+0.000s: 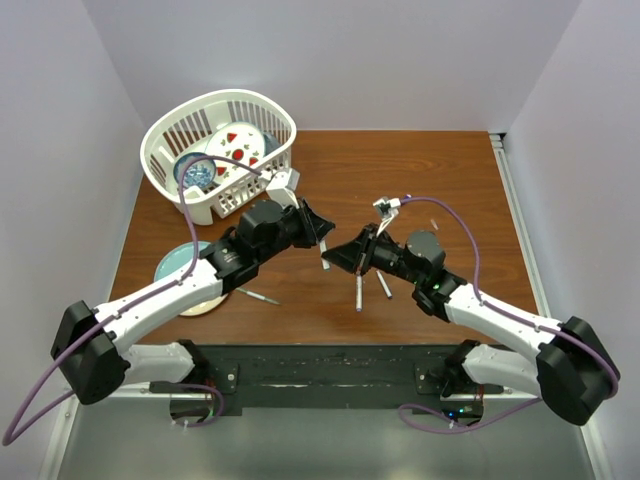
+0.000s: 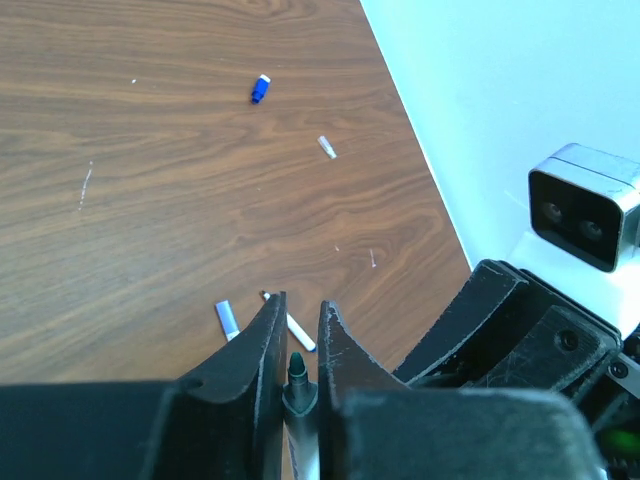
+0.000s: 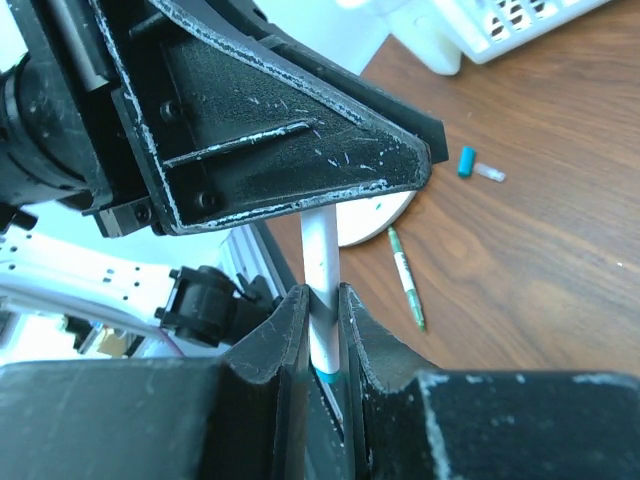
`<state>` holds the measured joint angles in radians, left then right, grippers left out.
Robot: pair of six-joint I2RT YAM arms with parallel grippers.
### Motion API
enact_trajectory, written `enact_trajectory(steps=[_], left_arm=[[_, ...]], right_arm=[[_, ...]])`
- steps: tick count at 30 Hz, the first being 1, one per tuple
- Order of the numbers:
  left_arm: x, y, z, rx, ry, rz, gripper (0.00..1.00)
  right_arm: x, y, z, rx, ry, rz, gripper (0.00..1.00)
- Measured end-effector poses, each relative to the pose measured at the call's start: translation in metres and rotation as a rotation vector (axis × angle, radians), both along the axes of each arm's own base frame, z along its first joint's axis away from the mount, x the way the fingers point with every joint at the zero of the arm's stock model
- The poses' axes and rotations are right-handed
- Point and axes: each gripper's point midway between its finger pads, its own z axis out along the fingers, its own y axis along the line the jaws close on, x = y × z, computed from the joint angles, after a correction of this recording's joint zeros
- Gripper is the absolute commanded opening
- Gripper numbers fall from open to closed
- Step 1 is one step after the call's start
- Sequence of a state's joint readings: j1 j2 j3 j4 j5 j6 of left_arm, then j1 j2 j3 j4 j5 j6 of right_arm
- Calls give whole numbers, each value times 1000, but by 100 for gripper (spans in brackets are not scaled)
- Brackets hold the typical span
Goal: Insert the pens into the pen caps
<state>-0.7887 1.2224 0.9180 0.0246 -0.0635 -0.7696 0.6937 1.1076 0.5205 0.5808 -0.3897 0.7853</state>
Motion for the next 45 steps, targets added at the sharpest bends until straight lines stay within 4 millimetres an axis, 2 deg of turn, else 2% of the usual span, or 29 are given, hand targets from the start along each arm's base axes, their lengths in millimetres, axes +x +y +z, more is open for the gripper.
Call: enact_trajectory(steps=[1, 3, 4, 8, 10, 11, 12, 17, 20, 24, 25, 26, 29, 30, 33, 37, 42, 45], left_arm=[[-2, -1, 2, -6, -1, -11, 0], [-4, -2, 5, -16, -5, -33, 0], [-7, -4, 6, -22, -6, -50, 0], [-17, -9, 16, -60, -24, -116, 0], [-23, -11, 22, -77, -33, -147, 0], [-25, -12, 25, -86, -42, -162, 0], [-26, -13, 28, -92, -50, -172, 0], [-34, -18, 31, -96, -68, -232, 0], [-37, -19, 32, -95, -69, -254, 0], [-40, -22, 33, -92, -72, -279, 0], [-41, -22, 33, -90, -75, -283, 0], [-41, -22, 33, -87, -74, -285, 0], [-41, -22, 33, -85, -72, -288, 32], [-41, -21, 33, -81, -72, -288, 52], [-36, -18, 37, -54, -84, -263, 78], [-20, -2, 35, -5, -68, -132, 81], [-7, 33, 25, 54, 0, 77, 79], [6, 60, 18, 93, 37, 212, 72]], right_arm=[[-1, 0, 2, 4, -4, 6, 25], [-4, 1, 4, 10, -9, 22, 34], [-5, 2, 4, 11, -11, 32, 42], [-16, 5, 4, 10, -5, 96, 50], [-22, 7, 5, 14, -6, 133, 44], [-25, 7, 7, 17, -7, 150, 35], [-27, 8, 8, 20, -9, 160, 33], [-35, 10, 15, 44, -9, 210, 33], [-40, 12, 19, 57, -15, 235, 30], [-41, 14, 17, 60, -7, 249, 13], [-41, 15, 17, 64, -3, 253, 4], [-41, 16, 17, 69, 1, 257, 0], [-41, 17, 17, 77, 5, 263, 0], [-41, 18, 18, 80, 4, 265, 0], [-46, 20, 21, 91, -2, 282, 0], [-51, 21, 24, 102, -7, 291, 0], [-50, 17, 20, 89, 7, 261, 0], [-53, 12, 12, 67, 23, 252, 0]])
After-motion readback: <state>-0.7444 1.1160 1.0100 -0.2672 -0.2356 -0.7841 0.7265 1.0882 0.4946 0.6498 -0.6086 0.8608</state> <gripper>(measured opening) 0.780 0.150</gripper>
